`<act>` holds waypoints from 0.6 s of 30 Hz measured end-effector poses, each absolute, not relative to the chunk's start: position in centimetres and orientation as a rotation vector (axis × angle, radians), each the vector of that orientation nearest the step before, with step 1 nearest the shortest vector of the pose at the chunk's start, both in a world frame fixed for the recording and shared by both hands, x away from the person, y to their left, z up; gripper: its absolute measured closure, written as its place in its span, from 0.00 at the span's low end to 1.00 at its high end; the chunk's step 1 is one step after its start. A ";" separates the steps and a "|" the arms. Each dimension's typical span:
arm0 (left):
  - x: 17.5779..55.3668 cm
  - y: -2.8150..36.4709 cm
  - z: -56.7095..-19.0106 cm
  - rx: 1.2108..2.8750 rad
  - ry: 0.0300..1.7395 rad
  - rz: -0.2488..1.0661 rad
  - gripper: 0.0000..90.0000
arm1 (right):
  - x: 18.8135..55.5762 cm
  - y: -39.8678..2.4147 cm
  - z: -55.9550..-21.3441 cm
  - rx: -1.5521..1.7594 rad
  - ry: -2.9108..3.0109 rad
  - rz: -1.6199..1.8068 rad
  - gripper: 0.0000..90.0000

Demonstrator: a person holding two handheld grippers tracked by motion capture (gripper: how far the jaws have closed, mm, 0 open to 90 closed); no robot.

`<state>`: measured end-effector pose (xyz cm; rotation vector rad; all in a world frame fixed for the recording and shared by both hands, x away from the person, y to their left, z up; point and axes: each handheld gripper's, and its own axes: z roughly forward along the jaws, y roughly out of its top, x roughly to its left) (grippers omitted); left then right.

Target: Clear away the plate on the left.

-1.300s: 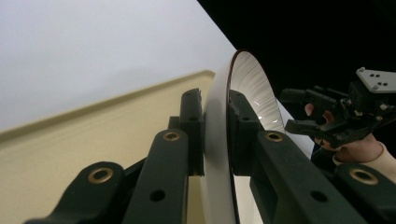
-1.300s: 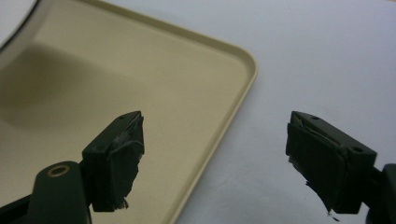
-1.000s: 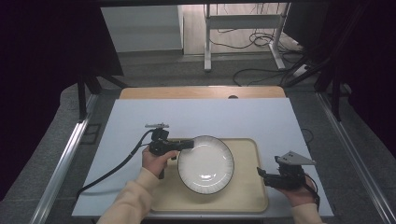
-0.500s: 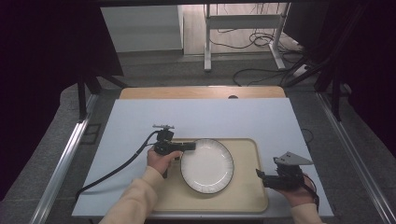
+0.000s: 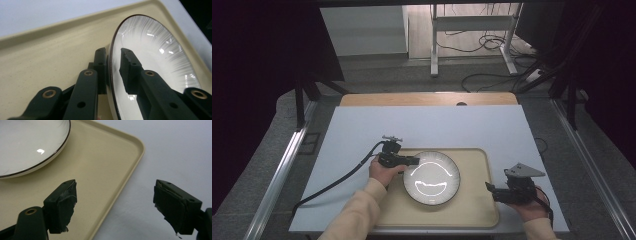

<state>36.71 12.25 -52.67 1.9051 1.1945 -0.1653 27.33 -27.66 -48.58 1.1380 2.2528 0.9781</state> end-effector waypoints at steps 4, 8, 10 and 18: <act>36.8 12.2 -52.8 1.915 1.180 -0.165 0.79 | 27.3 -27.6 -48.6 1.134 2.253 0.975 0.22; 36.7 11.9 -53.2 1.935 1.182 -0.154 0.76 | 27.3 -27.6 -48.6 1.130 2.248 0.977 0.22; 36.7 12.0 -53.3 1.942 1.168 -0.155 0.73 | 27.3 -27.6 -48.6 1.130 2.248 0.975 0.22; 36.4 12.0 -52.9 1.954 1.105 -0.148 0.58 | 27.3 -27.7 -48.6 1.131 2.249 0.975 0.22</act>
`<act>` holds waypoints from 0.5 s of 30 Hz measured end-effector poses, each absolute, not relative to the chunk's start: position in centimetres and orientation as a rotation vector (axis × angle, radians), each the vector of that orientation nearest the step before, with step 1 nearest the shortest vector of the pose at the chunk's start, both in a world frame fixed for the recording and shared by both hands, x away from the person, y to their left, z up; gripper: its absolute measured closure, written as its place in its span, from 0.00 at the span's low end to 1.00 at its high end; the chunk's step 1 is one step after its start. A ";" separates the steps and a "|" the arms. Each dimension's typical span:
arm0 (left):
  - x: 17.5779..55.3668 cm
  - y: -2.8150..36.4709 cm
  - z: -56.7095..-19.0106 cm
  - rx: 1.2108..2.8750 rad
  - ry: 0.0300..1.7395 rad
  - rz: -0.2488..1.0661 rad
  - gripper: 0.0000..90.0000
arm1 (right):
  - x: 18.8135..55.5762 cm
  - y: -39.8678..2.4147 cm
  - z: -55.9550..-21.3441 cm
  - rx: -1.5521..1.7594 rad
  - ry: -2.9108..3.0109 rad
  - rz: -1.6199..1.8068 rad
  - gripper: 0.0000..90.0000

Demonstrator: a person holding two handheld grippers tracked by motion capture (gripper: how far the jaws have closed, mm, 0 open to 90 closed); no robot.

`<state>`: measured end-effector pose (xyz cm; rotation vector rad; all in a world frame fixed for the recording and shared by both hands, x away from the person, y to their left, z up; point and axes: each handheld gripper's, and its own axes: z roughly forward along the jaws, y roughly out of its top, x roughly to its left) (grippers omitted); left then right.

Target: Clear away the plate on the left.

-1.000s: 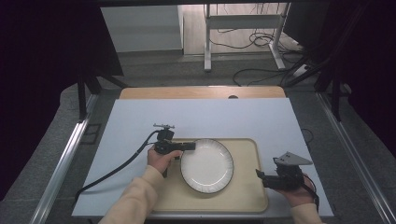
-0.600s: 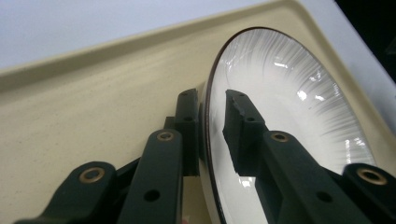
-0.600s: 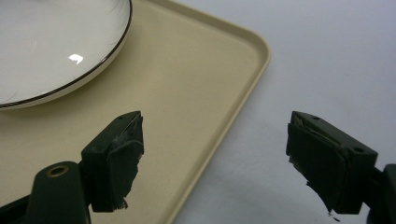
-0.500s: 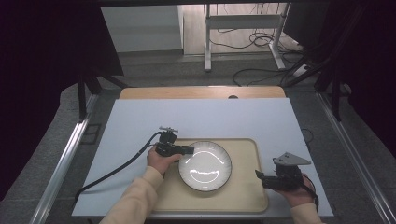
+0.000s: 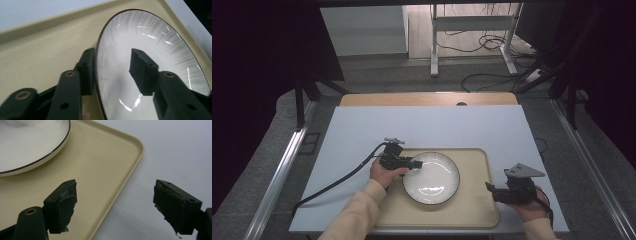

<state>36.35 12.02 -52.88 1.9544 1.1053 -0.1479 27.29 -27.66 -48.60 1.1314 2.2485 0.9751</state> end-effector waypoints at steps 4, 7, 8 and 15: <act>35.7 12.5 -51.5 1.953 1.089 -0.079 0.49 | 27.3 -27.7 -48.6 1.131 2.246 0.976 0.22; 35.2 13.2 -50.2 1.950 1.079 0.001 0.41 | 27.2 -27.6 -48.5 1.129 2.242 0.978 0.22; 35.0 13.5 -49.7 1.952 1.073 0.029 0.39 | 27.2 -27.6 -48.5 1.128 2.241 0.978 0.22; 33.0 15.5 -48.0 1.952 1.053 0.138 0.34 | 26.5 -27.8 -48.4 1.132 2.220 0.979 0.22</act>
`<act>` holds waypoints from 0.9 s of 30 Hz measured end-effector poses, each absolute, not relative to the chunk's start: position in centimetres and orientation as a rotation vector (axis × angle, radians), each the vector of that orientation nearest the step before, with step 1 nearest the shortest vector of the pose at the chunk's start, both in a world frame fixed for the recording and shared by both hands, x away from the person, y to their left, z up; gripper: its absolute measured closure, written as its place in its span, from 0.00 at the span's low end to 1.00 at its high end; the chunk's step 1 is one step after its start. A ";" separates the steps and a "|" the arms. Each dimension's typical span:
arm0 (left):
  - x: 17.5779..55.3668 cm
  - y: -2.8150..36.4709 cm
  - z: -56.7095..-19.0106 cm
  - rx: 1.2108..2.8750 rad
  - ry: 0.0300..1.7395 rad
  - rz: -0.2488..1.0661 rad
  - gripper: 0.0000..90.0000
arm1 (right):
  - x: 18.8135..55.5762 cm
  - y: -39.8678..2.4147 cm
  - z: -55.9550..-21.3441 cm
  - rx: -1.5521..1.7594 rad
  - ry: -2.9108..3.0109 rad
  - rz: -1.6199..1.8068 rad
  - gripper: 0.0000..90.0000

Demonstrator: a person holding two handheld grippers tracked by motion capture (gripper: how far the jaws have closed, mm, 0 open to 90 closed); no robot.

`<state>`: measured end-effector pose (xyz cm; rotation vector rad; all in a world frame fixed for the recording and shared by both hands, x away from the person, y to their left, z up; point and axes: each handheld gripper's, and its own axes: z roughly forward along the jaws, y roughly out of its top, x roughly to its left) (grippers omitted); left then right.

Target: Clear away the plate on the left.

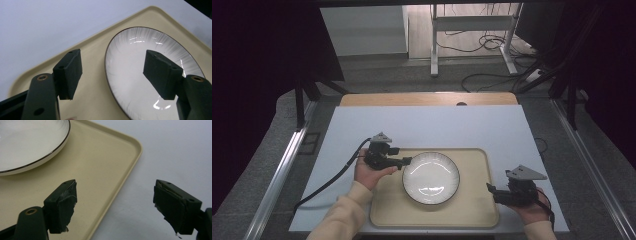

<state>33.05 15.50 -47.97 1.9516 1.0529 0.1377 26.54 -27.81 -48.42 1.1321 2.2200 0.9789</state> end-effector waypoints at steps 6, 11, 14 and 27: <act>31.1 17.3 -47.4 1.992 1.041 0.248 0.35 | 26.0 -28.0 -48.3 1.132 2.207 0.981 0.22; 28.5 19.7 -46.7 1.982 1.024 0.345 0.33 | 25.9 -28.0 -48.1 1.135 2.192 0.988 0.22; 27.2 21.1 -46.5 2.003 1.048 0.432 0.32 | 25.9 -28.0 -48.2 1.131 2.199 0.990 0.22; 24.1 25.1 -46.8 1.925 1.156 0.446 0.29 | 26.6 -27.3 -48.2 1.103 2.224 1.002 0.22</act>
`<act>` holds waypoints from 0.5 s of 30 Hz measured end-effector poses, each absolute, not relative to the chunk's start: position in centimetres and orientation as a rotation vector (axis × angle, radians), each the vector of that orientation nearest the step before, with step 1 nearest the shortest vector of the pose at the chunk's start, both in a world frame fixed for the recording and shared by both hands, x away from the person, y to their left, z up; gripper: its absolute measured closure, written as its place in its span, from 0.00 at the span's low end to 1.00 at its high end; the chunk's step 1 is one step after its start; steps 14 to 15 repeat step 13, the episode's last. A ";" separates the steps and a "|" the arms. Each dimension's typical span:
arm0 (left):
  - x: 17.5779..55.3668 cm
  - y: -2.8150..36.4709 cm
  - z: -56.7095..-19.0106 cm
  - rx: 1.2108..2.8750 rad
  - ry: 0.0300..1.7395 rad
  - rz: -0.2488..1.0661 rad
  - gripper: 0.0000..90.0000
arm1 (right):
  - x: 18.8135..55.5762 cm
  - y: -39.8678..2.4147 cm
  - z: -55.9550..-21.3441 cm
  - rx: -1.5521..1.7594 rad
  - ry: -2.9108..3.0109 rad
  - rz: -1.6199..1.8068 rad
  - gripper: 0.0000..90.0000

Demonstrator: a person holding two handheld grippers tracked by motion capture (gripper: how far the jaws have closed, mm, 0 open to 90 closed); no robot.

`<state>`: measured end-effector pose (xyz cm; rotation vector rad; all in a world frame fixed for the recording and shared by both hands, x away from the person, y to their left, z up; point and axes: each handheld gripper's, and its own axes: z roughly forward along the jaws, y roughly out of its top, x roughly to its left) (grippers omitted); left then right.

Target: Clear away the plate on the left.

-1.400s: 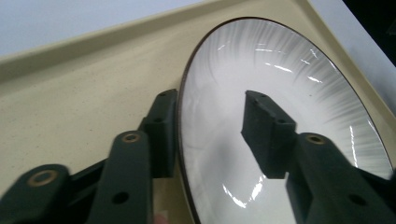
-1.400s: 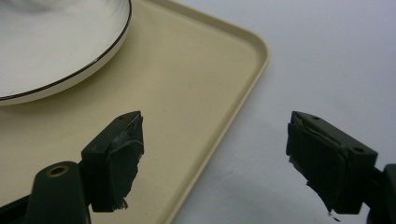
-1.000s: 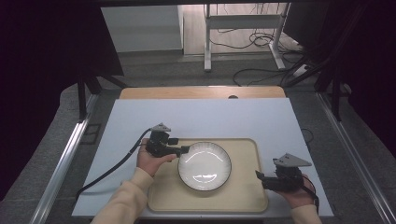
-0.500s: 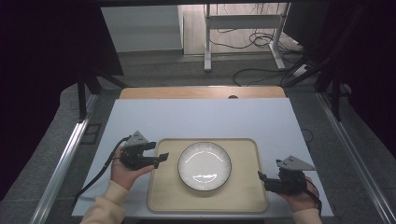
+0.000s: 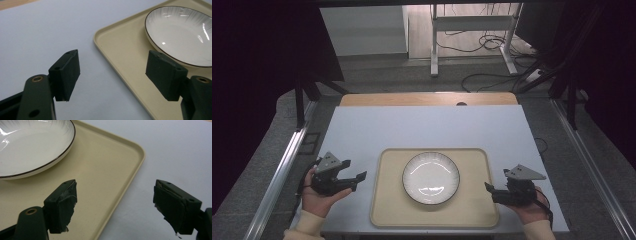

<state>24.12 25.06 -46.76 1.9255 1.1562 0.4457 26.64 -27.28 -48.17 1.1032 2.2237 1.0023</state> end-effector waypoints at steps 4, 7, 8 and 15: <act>24.3 25.5 -47.3 1.939 1.178 0.442 0.29 | 27.3 -27.1 -48.2 1.101 2.227 1.003 0.22; 24.3 25.5 -47.3 1.928 1.173 0.437 0.29 | 27.6 -27.1 -48.3 1.099 2.229 1.001 0.22; 24.3 25.5 -47.3 1.928 1.172 0.435 0.28 | 27.6 -27.1 -48.3 1.099 2.229 1.000 0.22; 24.6 25.1 -47.6 1.947 1.168 0.432 0.29 | 27.5 -27.2 -48.1 1.115 2.210 1.009 0.22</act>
